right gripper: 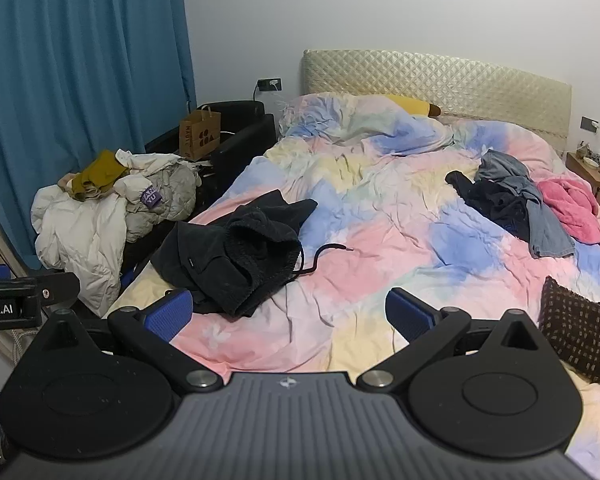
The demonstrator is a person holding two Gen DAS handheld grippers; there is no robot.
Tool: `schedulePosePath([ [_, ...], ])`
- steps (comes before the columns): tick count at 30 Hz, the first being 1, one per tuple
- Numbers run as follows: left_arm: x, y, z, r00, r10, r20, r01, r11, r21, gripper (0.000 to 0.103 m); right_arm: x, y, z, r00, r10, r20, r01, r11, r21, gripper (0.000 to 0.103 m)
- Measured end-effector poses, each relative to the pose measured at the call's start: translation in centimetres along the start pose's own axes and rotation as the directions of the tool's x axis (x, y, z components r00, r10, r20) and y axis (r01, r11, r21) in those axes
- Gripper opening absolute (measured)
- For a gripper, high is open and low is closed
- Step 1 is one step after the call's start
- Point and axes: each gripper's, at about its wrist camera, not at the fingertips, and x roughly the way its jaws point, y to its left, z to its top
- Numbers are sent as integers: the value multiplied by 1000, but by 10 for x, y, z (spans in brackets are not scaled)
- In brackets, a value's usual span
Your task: Fold clothes
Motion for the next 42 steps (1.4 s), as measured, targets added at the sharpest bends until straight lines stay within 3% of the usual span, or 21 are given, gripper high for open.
schedulePosePath([
  [5,5,8,5,999,-18,-37,18,1000,-9,103,-1,2,0,1000,-3,9,3,1000,-2,103],
  [42,11,-2,2,998,-48,-45,48,999,6,103,-7,-1,-2,999,-12,33,11,1000,15,103],
])
